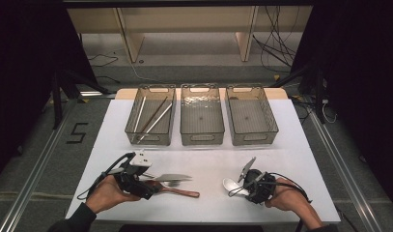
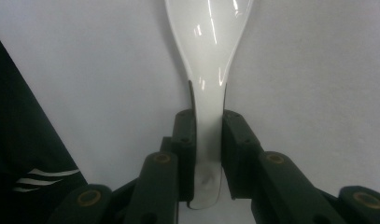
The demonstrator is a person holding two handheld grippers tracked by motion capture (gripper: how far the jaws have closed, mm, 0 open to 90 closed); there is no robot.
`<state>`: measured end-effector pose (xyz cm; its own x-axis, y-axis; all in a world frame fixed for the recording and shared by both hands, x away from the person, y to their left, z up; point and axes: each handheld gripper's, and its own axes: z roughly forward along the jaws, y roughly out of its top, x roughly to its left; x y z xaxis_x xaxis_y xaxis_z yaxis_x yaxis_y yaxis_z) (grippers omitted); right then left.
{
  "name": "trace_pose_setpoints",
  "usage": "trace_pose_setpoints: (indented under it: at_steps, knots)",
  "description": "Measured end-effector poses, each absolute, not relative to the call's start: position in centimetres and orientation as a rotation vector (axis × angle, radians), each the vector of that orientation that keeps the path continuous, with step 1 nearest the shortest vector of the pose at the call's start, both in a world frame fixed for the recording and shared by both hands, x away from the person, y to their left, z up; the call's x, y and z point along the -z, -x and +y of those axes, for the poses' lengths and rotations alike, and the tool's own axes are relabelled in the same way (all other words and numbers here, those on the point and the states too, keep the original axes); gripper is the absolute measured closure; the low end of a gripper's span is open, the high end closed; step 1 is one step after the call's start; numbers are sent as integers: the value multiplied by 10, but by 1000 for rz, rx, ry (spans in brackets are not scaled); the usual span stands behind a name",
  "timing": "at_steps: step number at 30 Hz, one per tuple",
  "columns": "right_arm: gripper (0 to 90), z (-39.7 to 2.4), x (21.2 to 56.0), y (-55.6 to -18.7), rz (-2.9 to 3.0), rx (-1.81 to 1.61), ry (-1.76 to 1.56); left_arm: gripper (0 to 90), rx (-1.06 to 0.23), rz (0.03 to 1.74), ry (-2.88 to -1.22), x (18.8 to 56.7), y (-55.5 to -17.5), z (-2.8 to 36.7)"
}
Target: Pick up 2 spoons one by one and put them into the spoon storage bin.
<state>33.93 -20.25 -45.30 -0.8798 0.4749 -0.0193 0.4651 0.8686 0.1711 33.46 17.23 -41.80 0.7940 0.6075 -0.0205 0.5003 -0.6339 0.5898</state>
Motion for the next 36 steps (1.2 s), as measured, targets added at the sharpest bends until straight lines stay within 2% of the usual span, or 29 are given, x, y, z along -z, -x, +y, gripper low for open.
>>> trace_pose_setpoints:
  at_steps: [11, 24, 29, 36]
  knots:
    - [779, -202, 451, -343, 2958, -278, -780, 166, -244, 820, -2386, 418, -334, 175]
    - [780, -210, 440, -354, 2884, -505, -932, 167, -238, 835, -2370, 417, -334, 180]
    - [780, -210, 420, -371, 2806, -655, -990, 166, -242, 850, -2347, 415, -334, 182]
    - [780, -189, 393, -416, 2696, -775, -1047, 166, -247, 855, -2325, 414, -334, 187]
